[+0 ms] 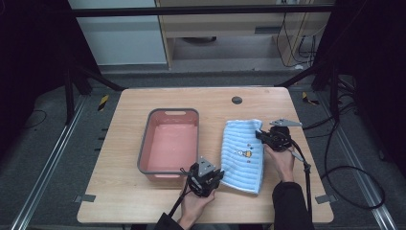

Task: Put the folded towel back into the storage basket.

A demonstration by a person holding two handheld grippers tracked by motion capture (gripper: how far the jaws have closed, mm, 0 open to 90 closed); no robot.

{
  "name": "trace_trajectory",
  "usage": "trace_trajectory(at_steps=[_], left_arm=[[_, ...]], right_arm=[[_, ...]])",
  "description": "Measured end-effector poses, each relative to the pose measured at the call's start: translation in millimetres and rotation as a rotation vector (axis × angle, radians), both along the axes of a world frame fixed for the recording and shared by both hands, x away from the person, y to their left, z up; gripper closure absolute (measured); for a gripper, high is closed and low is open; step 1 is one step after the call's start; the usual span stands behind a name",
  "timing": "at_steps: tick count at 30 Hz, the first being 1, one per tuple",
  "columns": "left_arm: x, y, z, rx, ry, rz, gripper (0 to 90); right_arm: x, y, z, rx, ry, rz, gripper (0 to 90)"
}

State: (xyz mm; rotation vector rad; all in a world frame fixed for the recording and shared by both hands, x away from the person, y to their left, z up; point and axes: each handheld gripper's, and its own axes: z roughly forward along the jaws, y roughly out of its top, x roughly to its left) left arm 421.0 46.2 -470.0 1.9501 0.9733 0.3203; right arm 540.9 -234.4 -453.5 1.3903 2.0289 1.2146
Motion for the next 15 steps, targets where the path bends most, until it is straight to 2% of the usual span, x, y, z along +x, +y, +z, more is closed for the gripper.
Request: trace_trajectory(at_steps=[5, 11, 15], left_arm=[[-2.9, 2.5, 13.4, -0.008, -0.029, -0.007, 84.2], [-3.7, 6.5, 28.5, -0.006, -0.06, -0.012, 84.2], [-4.5, 13.0, 38.1, -0.003, -0.082, -0.012, 84.2]], right_arm=[[-3.9, -1.6, 9.4, 0.009, -0.016, -0.007, 83.3], [-12.0, 4.5, 30.4, 0.006, -0.077, -0.008, 83.3], [-12.6, 8.0, 37.7, 0.006, -0.097, -0.003, 83.3]])
